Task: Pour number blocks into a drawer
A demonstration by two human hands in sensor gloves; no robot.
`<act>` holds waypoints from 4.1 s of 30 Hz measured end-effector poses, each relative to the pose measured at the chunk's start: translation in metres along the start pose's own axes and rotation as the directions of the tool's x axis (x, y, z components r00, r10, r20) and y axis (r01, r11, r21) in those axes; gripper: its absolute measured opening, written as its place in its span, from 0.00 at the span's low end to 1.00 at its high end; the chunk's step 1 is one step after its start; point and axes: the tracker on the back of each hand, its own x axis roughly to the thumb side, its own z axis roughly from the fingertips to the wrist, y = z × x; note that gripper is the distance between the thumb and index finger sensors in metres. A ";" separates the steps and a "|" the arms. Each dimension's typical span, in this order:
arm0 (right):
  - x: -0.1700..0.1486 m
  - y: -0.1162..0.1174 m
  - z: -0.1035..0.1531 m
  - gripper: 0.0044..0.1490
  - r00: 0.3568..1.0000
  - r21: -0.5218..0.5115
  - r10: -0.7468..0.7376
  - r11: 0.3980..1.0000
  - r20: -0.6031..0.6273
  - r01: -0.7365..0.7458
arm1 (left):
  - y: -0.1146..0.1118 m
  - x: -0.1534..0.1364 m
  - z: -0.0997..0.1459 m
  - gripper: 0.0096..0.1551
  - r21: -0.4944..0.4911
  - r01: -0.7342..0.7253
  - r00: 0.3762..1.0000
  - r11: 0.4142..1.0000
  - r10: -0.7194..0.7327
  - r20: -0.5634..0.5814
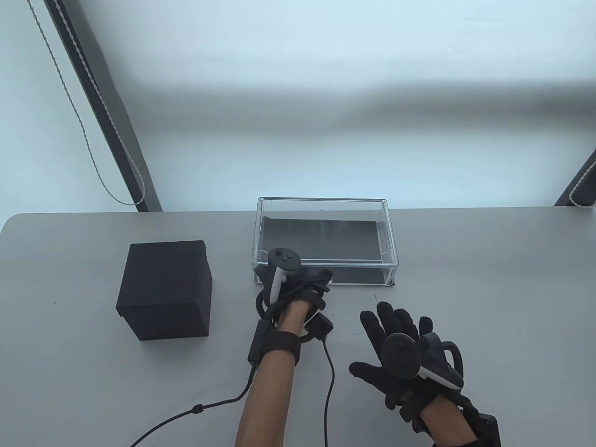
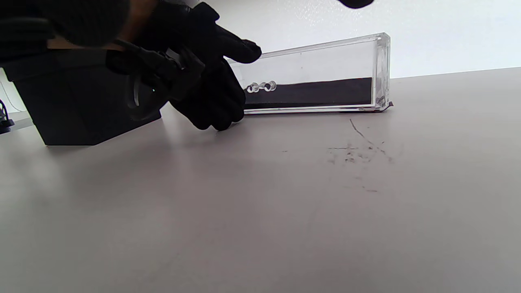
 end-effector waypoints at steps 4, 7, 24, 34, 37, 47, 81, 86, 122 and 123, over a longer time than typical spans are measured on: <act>-0.001 -0.001 0.000 0.64 1.000 -0.005 -0.008 1.000 -0.001 0.008 | -0.007 0.002 -0.007 0.52 -0.012 -0.035 0.999 0.999 0.035 -0.024; -0.003 -0.002 0.000 0.64 1.000 -0.009 -0.016 1.000 -0.004 0.016 | -0.009 -0.002 -0.012 0.49 -0.029 -0.143 0.988 0.989 0.141 -0.070; -0.009 -0.004 -0.001 0.63 0.999 -0.001 -0.032 1.000 -0.032 0.032 | -0.019 -0.021 -0.029 0.30 -0.120 -0.349 0.933 0.930 0.333 -0.135; -0.008 -0.004 -0.001 0.63 0.999 -0.003 -0.025 1.000 -0.031 0.025 | -0.023 -0.026 -0.022 0.30 -0.129 -0.348 0.936 0.929 0.336 -0.104; -0.008 -0.004 -0.001 0.63 0.999 -0.003 -0.021 1.000 -0.030 0.021 | -0.025 -0.032 -0.017 0.30 -0.131 -0.364 0.931 0.922 0.354 -0.093; -0.006 -0.003 -0.001 0.63 1.000 -0.003 -0.004 1.000 -0.028 0.004 | -0.031 -0.048 0.005 0.30 -0.151 -0.375 0.927 0.914 0.371 -0.056; 0.000 -0.001 0.001 0.63 0.999 -0.004 0.041 0.999 -0.025 -0.041 | -0.045 -0.078 0.055 0.29 -0.188 -0.383 0.923 0.905 0.383 -0.033; 0.000 -0.001 0.001 0.63 0.999 -0.004 0.041 0.999 -0.025 -0.041 | -0.045 -0.078 0.056 0.29 -0.193 -0.389 0.921 0.901 0.388 -0.047; 0.001 0.002 0.000 0.62 0.999 0.021 0.043 0.999 -0.028 -0.043 | 0.092 -0.067 0.142 0.47 0.316 0.341 0.727 0.886 -0.461 0.509; 0.001 0.002 0.000 0.62 0.999 0.021 0.044 0.999 -0.028 -0.043 | 0.100 -0.068 0.143 0.46 0.359 0.361 0.704 0.861 -0.504 0.500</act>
